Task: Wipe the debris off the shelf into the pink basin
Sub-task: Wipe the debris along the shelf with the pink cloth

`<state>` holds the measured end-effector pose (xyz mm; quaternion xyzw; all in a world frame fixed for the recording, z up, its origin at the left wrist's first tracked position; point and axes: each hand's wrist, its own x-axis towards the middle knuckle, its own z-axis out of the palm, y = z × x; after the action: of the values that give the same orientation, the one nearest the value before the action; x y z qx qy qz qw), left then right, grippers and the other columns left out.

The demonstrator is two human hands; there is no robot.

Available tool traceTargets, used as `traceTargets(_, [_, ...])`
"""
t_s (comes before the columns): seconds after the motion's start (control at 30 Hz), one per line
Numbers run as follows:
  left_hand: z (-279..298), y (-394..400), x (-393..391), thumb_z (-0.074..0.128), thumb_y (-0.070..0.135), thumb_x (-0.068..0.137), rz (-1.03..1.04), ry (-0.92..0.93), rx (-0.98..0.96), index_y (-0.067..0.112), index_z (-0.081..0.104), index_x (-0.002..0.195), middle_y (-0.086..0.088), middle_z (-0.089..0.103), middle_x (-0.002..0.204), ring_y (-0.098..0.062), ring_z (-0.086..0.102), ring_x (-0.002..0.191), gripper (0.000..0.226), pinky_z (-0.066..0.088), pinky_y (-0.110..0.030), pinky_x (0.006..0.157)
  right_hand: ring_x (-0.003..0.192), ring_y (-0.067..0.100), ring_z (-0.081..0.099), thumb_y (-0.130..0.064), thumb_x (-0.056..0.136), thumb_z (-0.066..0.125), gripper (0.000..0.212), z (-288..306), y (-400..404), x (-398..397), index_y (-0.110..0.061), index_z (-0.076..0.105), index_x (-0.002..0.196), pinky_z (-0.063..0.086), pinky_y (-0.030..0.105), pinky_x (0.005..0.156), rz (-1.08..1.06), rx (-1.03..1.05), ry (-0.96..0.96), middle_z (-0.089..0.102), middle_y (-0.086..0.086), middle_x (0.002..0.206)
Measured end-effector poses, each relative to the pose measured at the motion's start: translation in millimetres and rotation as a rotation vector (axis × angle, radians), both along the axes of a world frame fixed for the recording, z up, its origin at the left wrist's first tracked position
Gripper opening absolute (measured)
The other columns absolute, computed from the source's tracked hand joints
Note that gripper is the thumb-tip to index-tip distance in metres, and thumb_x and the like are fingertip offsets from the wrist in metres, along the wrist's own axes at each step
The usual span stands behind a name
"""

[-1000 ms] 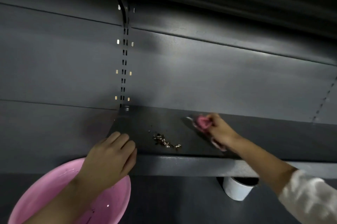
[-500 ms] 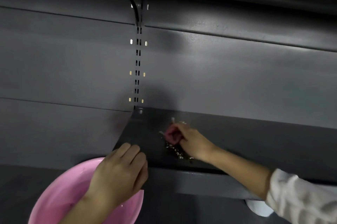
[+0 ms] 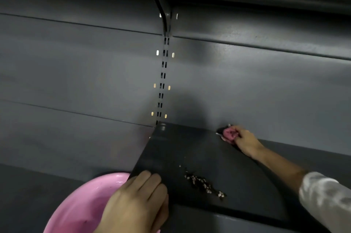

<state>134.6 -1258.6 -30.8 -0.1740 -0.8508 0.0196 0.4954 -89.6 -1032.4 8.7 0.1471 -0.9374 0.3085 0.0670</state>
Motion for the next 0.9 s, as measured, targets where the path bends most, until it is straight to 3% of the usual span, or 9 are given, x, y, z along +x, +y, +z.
traceTargets(0.1, [0.6,-1.2,2.2,0.052,0.012,0.070,-0.004,-0.028,0.003,0.013,0.051,0.045,-0.006,0.045,0.050,-0.020,0.031,0.058,0.025,0.025,-0.027,0.051,0.095,0.011,0.064,0.017,0.082,0.041,0.037,-5.8,-42.0,16.5,0.005,0.058,0.113,0.040,0.003,0.070,0.219,-0.043,-0.014,0.060,0.012,0.108])
traceTargets(0.23, [3.8,-0.5,7.1,0.050,0.013,0.071,-0.024,-0.078,0.018,0.010,0.051,0.046,-0.007,0.046,0.051,-0.020,0.030,0.060,0.025,0.024,-0.027,0.052,0.114,0.021,0.054,0.008,0.085,0.040,0.042,-4.7,-85.3,46.2,-0.011,0.056,0.120,0.035,0.021,0.093,0.449,0.001,-0.012,0.057,0.011,0.127])
traceTargets(0.37, [5.0,0.5,9.8,0.048,0.013,0.074,-0.030,-0.109,0.018,0.009,0.052,0.048,-0.007,0.047,0.051,-0.020,0.031,0.061,0.027,0.026,-0.028,0.052,0.109,0.015,0.055,0.013,0.081,0.038,0.046,-3.6,-82.5,86.1,-0.012,0.061,0.113,0.041,0.024,0.094,0.634,-0.024,-0.047,0.060,0.011,0.123])
traceTargets(0.5, [6.4,-1.3,11.3,0.047,0.013,0.075,-0.039,-0.125,-0.018,0.009,0.053,0.047,-0.007,0.047,0.051,-0.019,0.030,0.061,0.028,0.027,-0.029,0.050,0.102,0.002,0.052,0.022,0.071,0.033,0.053,5.0,-70.3,108.7,-0.002,0.061,0.109,0.035,0.003,0.087,0.723,-0.042,-0.006,0.061,0.002,0.107])
traceTargets(0.63, [8.5,-8.1,11.1,0.045,0.011,0.076,-0.040,-0.122,-0.012,0.008,0.053,0.048,-0.006,0.047,0.052,-0.018,0.030,0.060,0.029,0.028,-0.029,0.050,0.070,-0.015,0.060,0.030,0.077,0.034,0.051,35.0,-7.4,94.4,-0.007,0.067,0.087,0.039,-0.008,0.063,0.523,-0.209,0.013,0.062,-0.004,0.083])
traceTargets(0.7, [7.2,-16.0,12.0,0.043,0.011,0.078,-0.038,-0.136,0.039,0.006,0.053,0.050,-0.006,0.048,0.054,-0.017,0.031,0.059,0.031,0.030,-0.029,0.050,0.068,-0.020,0.058,0.026,0.081,0.040,0.056,40.2,46.9,84.1,-0.022,0.069,0.088,0.039,-0.006,0.066,0.327,-0.138,0.076,0.068,-0.006,0.082])
traceTargets(0.77, [4.7,-23.6,12.4,0.041,0.012,0.079,-0.046,-0.153,0.093,0.005,0.053,0.051,-0.007,0.050,0.055,-0.016,0.032,0.060,0.031,0.031,-0.029,0.050,0.087,0.005,0.063,0.016,0.085,0.046,0.039,28.9,98.6,79.1,-0.021,0.056,0.087,0.040,0.008,0.071,0.120,0.020,0.048,0.064,0.006,0.093])
traceTargets(0.83, [2.1,-26.3,10.9,0.041,0.012,0.079,-0.073,-0.141,0.104,0.004,0.054,0.052,-0.008,0.050,0.055,-0.016,0.031,0.061,0.031,0.032,-0.029,0.052,0.092,0.023,0.056,0.010,0.087,0.047,0.035,14.3,123.6,84.4,-0.024,0.049,0.077,0.038,0.025,0.070,-0.028,0.106,-0.047,0.058,0.004,0.083])
traceTargets(0.9, [1.7,-25.5,9.3,0.041,0.011,0.077,-0.111,-0.113,0.085,0.004,0.054,0.051,-0.008,0.050,0.054,-0.016,0.031,0.061,0.030,0.032,-0.028,0.055,0.088,0.019,0.053,0.009,0.087,0.047,0.037,5.4,115.7,95.5,-0.027,0.049,0.080,0.039,0.016,0.070,-0.041,0.095,-0.085,0.055,-0.008,0.079])
